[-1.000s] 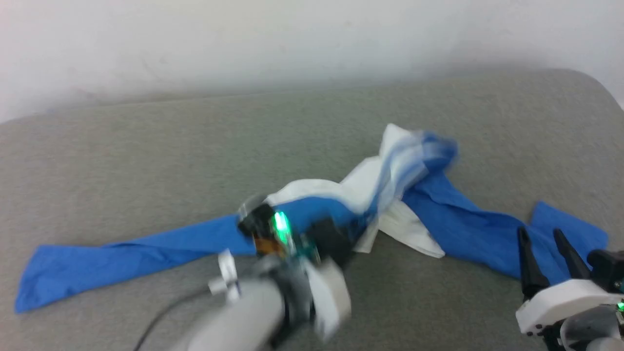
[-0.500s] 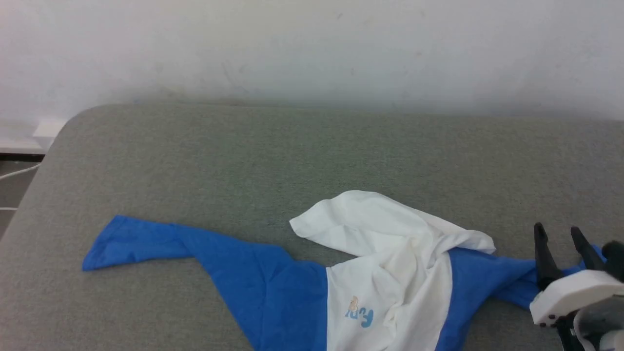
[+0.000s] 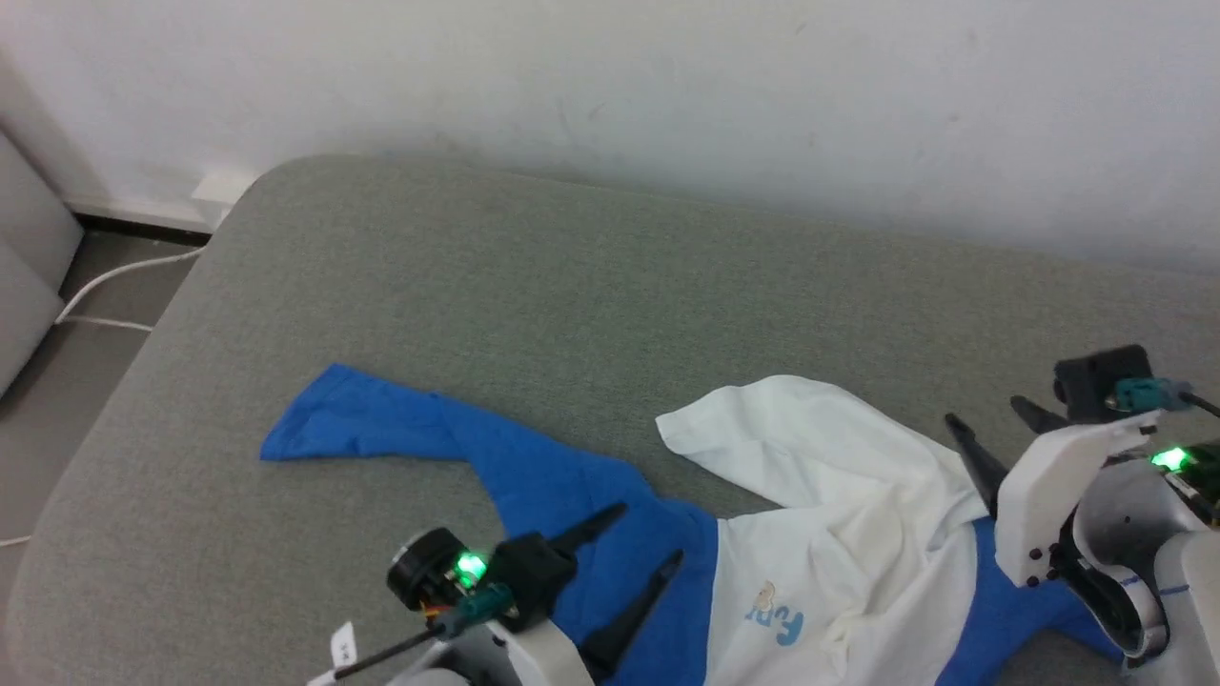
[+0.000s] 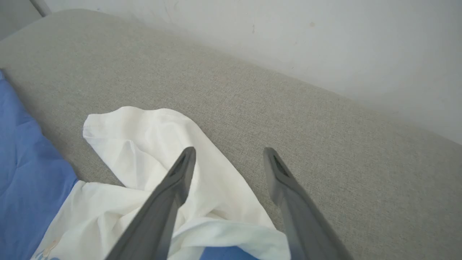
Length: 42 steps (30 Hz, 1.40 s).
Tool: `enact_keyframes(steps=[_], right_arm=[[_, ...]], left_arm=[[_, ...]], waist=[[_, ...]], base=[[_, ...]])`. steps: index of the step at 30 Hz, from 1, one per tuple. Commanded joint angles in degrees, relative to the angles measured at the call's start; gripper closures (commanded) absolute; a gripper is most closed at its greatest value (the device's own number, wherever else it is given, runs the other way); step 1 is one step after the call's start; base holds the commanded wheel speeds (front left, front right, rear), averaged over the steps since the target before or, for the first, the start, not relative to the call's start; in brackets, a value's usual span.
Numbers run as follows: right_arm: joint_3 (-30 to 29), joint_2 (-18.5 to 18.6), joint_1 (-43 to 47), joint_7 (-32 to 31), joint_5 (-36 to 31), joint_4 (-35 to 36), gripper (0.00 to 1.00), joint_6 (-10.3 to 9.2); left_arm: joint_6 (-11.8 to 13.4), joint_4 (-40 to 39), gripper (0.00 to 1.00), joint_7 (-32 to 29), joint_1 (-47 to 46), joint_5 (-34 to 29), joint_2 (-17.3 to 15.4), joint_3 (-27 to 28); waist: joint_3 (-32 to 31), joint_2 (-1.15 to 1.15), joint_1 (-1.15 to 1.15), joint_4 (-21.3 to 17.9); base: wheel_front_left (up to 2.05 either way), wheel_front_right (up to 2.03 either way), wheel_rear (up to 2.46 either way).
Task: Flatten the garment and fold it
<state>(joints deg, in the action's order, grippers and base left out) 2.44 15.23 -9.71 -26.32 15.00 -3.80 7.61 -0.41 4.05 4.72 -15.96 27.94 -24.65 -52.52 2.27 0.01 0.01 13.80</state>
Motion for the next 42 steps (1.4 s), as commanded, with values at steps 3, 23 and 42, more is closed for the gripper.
enact_keyframes(steps=[3,23,42], right_arm=[[5.3,4.1,-3.3,-6.6,3.3,-1.2,0.0,-0.12],[25.9,14.6,-17.1,-22.1,13.4,-22.5,0.6,-0.12],[18.0,21.2,-39.0,8.0,0.3,-28.7,1.0,-0.12]], left_arm=[[3.6,0.8,0.0,4.6,-1.0,1.7,1.0,4.8],[2.6,-0.4,0.0,10.3,9.2,-5.5,14.7,32.6],[-4.9,1.1,0.0,10.3,8.7,-12.5,20.9,40.0]], waist=[[1.4,-0.01,-0.01,3.9],[11.0,-0.01,-0.01,13.6],[12.6,-0.01,-0.01,12.1]], base=[[0.0,0.0,0.0],[0.0,0.0,0.0],[0.0,0.0,0.0]])
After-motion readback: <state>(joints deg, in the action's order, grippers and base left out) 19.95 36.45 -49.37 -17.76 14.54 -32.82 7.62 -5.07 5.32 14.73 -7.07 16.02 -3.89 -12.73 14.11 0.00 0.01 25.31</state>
